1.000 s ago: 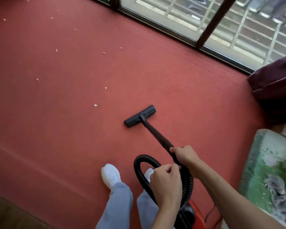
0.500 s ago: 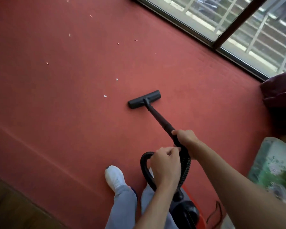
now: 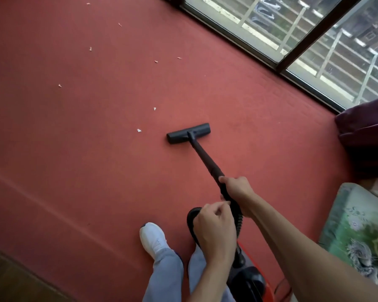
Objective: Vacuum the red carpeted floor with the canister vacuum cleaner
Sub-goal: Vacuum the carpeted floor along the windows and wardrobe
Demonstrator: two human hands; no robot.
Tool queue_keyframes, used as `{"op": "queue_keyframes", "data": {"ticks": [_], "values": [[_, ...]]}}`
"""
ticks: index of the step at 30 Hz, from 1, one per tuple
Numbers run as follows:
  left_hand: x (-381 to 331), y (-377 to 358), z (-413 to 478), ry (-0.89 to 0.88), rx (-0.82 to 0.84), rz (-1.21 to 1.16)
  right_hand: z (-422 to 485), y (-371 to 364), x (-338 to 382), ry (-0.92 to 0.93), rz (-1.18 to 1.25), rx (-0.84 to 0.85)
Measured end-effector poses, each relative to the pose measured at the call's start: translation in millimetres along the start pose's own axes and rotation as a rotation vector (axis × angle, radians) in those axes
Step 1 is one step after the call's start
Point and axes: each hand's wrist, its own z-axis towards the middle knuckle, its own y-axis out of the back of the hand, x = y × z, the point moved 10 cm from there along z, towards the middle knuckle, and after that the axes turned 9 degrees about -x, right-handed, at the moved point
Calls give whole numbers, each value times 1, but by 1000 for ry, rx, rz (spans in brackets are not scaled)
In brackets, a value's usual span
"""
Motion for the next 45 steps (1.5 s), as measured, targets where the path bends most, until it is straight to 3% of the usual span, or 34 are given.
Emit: {"op": "queue_keyframes", "data": {"ticks": [8,12,16,27,33,45], "values": [[6,80,32,82,-173,-206,-35,-79,45,110,-106,48],[8,118,42,128,-253,-132,-49,-112,51,120,-198,54],[21,127,62,171,-207,-106,-54,-132,53,106,-226,46],[18,143,113,157,-325,-203,-39,-190,103,173,-249,59],[16,131,113,174,-292,-176,-36,-177,103,169,-274,57],[25,107,70,178,-145,62,-53,-107,23,-25,-113,7]]}}
